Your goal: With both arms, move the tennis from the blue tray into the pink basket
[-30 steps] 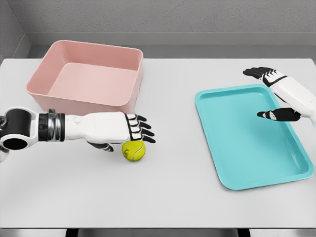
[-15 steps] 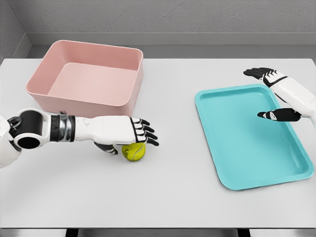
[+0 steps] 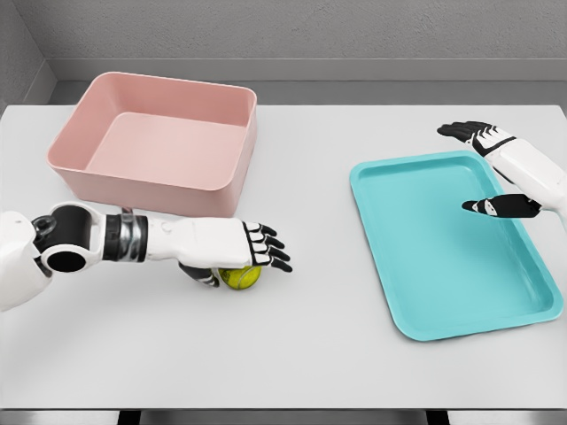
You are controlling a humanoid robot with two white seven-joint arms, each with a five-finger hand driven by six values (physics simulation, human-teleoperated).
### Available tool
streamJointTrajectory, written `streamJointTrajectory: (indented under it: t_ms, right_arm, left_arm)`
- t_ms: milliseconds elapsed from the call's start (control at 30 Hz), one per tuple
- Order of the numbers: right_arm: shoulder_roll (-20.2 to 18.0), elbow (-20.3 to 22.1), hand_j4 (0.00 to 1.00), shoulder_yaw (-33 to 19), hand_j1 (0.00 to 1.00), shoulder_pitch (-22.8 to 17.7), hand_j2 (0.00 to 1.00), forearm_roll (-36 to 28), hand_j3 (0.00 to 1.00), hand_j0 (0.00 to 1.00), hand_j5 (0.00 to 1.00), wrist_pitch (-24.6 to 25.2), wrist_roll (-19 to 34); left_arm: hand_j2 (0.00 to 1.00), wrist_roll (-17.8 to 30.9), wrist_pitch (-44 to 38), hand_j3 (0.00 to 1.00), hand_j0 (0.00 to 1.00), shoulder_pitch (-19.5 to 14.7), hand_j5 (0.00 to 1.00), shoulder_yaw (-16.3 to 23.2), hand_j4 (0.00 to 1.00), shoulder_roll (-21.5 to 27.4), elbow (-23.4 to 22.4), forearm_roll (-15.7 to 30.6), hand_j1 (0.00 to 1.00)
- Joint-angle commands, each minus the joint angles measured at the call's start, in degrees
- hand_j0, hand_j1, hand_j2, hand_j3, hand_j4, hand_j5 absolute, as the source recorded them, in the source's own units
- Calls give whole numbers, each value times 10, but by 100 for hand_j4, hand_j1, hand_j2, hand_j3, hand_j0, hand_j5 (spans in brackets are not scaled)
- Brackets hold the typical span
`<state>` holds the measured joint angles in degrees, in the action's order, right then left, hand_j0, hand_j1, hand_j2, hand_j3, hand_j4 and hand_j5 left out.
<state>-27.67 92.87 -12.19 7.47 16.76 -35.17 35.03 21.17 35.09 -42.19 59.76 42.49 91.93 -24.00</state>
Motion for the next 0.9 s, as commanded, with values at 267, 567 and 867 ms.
streamJointTrajectory:
  t_ms: [267, 567, 867]
  right_arm:
    - [1, 0, 100, 1, 100, 1, 100, -4, 100, 100, 100, 2, 0]
    - [0, 0, 100, 0, 100, 1, 100, -4, 100, 100, 100, 2, 0]
    - [0, -1, 100, 0, 100, 1, 100, -4, 100, 100, 100, 2, 0]
  left_arm:
    - [86, 6, -1, 86, 86, 4, 86, 4, 86, 1, -11, 5, 86]
    - [50, 15, -1, 50, 50, 4, 50, 4, 50, 8, -17, 6, 50]
    - [49, 15, -1, 49, 49, -8, 49, 3, 49, 8, -14, 12, 49]
